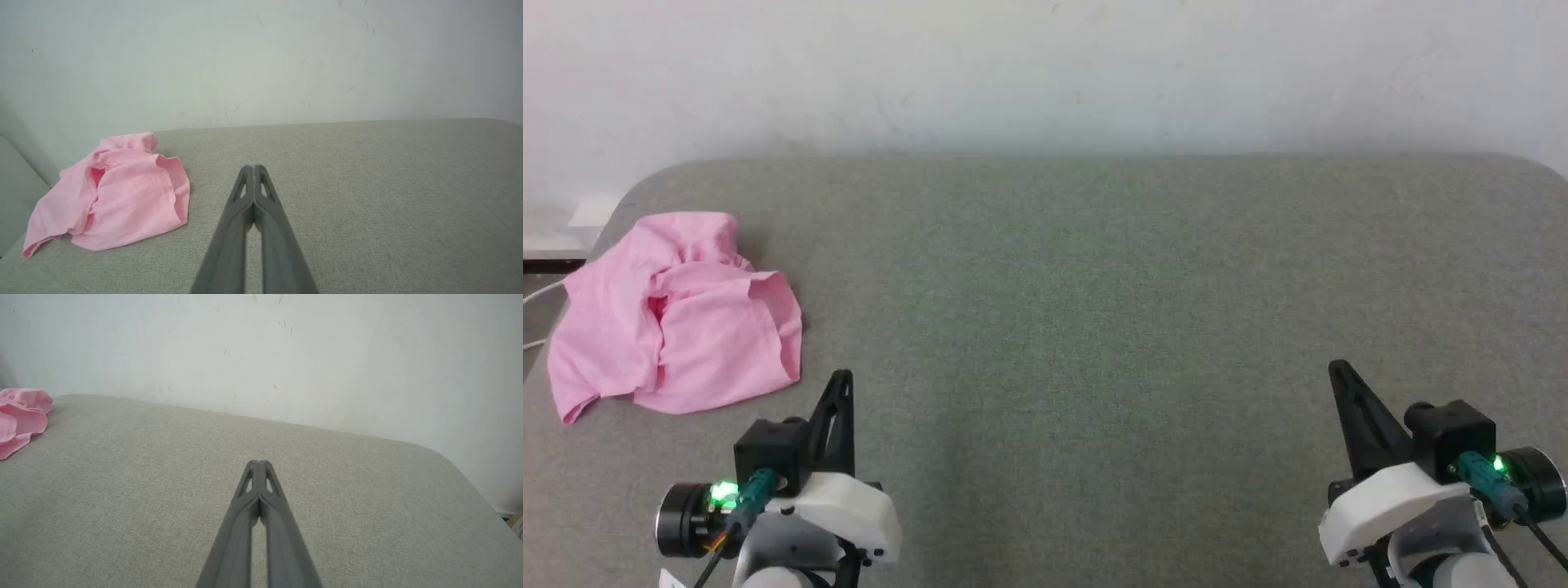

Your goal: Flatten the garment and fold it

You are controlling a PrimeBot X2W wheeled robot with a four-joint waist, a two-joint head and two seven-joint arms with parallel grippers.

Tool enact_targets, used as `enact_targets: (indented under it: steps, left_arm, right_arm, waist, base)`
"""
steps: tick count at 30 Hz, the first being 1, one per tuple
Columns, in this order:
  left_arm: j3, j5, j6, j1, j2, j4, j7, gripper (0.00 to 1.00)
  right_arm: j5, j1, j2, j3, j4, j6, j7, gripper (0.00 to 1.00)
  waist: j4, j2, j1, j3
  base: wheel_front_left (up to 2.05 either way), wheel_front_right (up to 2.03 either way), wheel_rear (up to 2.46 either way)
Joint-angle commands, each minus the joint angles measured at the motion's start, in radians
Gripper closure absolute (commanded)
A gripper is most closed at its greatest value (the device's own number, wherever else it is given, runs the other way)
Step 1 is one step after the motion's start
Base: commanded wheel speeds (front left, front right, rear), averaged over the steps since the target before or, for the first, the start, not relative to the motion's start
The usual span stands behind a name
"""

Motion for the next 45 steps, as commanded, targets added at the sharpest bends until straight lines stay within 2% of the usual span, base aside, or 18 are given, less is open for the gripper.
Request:
enact_targets:
  steps: [1,18,19,32,45]
  left_arm:
    - [0.005,0.007,0.007,0.004,-0.002,-0.005,0.000,1.00]
    - [0.005,0.007,0.007,0.004,-0.002,-0.005,0.000,1.00]
    - [0.000,0.000,0.000,0.000,0.000,0.000,0.000,0.00]
    - [-0.019,-0.015,0.017,-0.012,0.000,0.021,-0.021,0.00]
    - [-0.033,-0.036,0.043,-0.025,0.003,0.045,-0.049,0.00]
  right_arm:
    - [-0.005,-0.015,0.003,0.001,-0.006,-0.002,0.000,1.00]
    - [-0.005,-0.015,0.003,0.001,-0.006,-0.002,0.000,1.00]
    - [0.000,0.000,0.000,0.000,0.000,0.000,0.000,0.00]
    - [0.013,-0.002,0.000,-0.005,0.011,0.000,-0.017,0.00]
    - [0.026,-0.008,0.000,-0.004,0.022,0.000,-0.038,0.00]
  waist:
    - [0.000,0.0000,0.0000,0.000]
    - [0.000,0.0000,0.0000,0.000]
    - [0.000,0.0000,0.0000,0.000]
    - [0.012,0.0000,0.0000,0.000]
    - [0.070,0.0000,0.0000,0.001]
  base:
    - [0.00,0.00,0.00]
    - [0.00,0.00,0.00]
    - [0.00,0.00,0.00]
    - [0.00,0.00,0.00]
    - [0.00,0.00,0.00]
